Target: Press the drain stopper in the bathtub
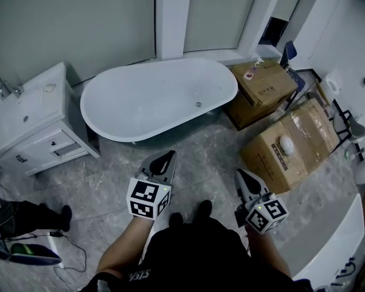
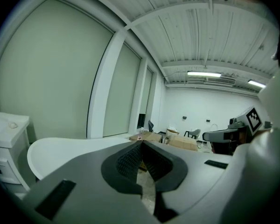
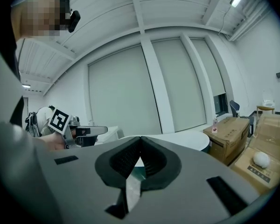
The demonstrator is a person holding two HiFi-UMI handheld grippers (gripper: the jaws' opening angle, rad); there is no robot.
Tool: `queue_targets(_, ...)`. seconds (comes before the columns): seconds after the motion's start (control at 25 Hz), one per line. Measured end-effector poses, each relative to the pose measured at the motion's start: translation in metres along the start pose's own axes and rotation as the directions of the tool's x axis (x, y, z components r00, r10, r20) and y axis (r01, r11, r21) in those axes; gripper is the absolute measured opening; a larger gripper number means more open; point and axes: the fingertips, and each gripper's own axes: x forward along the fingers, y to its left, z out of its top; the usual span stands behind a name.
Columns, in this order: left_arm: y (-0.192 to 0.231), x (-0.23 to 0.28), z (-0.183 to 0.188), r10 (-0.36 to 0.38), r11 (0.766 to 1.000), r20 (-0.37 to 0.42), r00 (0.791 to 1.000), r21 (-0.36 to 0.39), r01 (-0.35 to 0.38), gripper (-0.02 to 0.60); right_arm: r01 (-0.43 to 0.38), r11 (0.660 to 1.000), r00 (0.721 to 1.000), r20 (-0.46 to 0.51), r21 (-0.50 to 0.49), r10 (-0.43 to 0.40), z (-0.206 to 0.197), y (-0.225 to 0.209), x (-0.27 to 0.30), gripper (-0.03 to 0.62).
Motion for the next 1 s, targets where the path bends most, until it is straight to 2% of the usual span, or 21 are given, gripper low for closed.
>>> queue_targets(0.28, 0.026, 0.031, 0.001, 0.047, 0.999, -0.023, 0.999, -0.009, -0.047, 0.014, -0.047, 0.999, 0.999, 0.005, 0.014, 0.047, 0.011, -0.031, 0.045, 0.014)
queue_targets(0.48, 0.042, 0.081, 0.011, 0.099, 0.995, -0.045, 0.994, -0.004, -0.099, 0.014, -0.1, 0.995, 0.995, -0.001, 0.02, 0.1, 0.025, -0.074, 0.091, 0.014)
queue_targets(0.64, 0.05, 0.147, 0.022, 0.131, 0.991, -0.066, 0.989, -0.016, -0.132, 0.014, -0.15, 0.989, 0.989, -0.004, 0.016, 0.15, 0.04, -0.129, 0.132, 0.014)
queue_targets(0.84, 0.025, 0.258, 0.049, 0.085, 0.996, -0.093, 0.992, -0.002, -0.085, 0.014, -0.155, 0.988, 0.987, -0.042, -0.021, 0.154, 0.066, -0.226, 0.166, 0.014)
queue_targets(1.0, 0.015, 0.342, 0.07, 0.079, 0.997, -0.111, 0.991, -0.004, -0.079, 0.014, -0.158, 0.985, 0.986, -0.069, -0.07, 0.154, 0.091, -0.3, 0.193, 0.014)
